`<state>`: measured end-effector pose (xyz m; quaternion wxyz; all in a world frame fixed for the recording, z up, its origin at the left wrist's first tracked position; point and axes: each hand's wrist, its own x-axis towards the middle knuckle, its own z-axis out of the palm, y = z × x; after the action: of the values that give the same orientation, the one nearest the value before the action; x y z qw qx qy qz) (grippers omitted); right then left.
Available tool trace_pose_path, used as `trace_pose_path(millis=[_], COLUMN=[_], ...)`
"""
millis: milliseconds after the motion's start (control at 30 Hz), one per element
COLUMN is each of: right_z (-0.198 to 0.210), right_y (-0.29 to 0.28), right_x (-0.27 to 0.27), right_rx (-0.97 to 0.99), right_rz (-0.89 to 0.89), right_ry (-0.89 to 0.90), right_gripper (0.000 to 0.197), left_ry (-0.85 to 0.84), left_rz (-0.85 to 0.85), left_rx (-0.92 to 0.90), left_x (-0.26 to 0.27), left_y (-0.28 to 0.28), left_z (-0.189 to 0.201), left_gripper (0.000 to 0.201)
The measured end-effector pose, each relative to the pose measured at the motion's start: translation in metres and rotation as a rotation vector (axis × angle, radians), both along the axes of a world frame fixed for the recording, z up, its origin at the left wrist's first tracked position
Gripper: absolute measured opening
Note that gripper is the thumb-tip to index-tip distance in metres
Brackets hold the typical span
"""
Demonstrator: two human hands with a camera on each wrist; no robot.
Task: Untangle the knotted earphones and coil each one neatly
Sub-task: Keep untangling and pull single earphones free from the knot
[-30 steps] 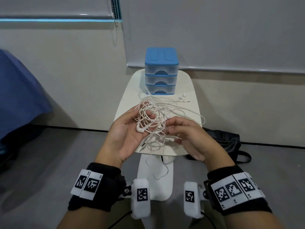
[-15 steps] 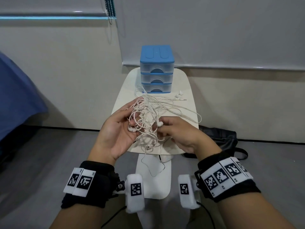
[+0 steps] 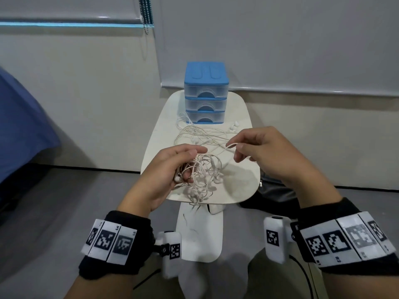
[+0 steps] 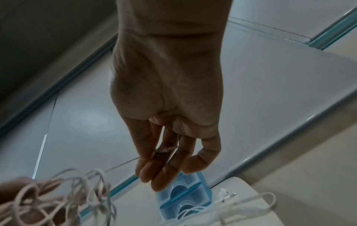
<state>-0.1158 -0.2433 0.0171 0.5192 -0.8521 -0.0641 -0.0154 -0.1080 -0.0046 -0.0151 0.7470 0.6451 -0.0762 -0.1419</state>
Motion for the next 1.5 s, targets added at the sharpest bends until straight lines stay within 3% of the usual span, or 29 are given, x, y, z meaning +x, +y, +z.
trace_pose_path(millis=[300, 500, 767, 933, 1033, 1167, 1267, 1400, 1500], right_z=[-0.020, -0.024, -0.023, -0.011, 0.000, 0.004, 0.012, 0.037, 0.057], right_y=[0.003, 0.005, 0.018, 0.017, 0.026, 0.030, 0.031, 0.033, 0.032], right_x=[0.000, 0.003, 0.006, 0.005, 0.001, 0.005, 0.005, -0.001, -0.006], right_rx=[-0.023, 0.048, 0.047, 0.110, 0.031, -0.067, 0.043, 0.343, 0.494], right_rz=[0.073, 0.095, 0.165, 0.120, 0.167, 0.119, 0.130, 0.079, 0.043], right_ry=[0.071, -0.039, -0.130, -0.170, -0.203, -0.268, -0.279, -0.307, -0.323], right_gripper=[0.009, 0.008, 0.010, 0.013, 0.004, 0.009, 0.008, 0.016, 0.012], left_ry=[-0.055, -0.158, -0.266, -0.308, -0.333, -0.340, -0.339, -0.375, -0.367], left_rz=[-0.021, 0.007, 0.033, 0.064, 0.066, 0.051, -0.011, -0.018, -0.053], left_rx=[0.044, 0.118, 0.128, 0.213, 0.272, 0.286, 0.265, 0.456, 0.450], left_x=[-0.003, -0.003, -0.006, -0.001, 0.003, 0.006, 0.009, 0.013, 0.014], left_y=[-0.001, 0.001, -0.009, -0.010, -0.013, -0.018, -0.014, -0.010, -0.010], left_z=[0.003, 0.003, 0.007, 0.011, 0.018, 0.026, 0.028, 0.024, 0.022], left_gripper=[0.023, 0.007, 0.011, 0.010, 0.007, 0.006, 0.012, 0.026, 0.038])
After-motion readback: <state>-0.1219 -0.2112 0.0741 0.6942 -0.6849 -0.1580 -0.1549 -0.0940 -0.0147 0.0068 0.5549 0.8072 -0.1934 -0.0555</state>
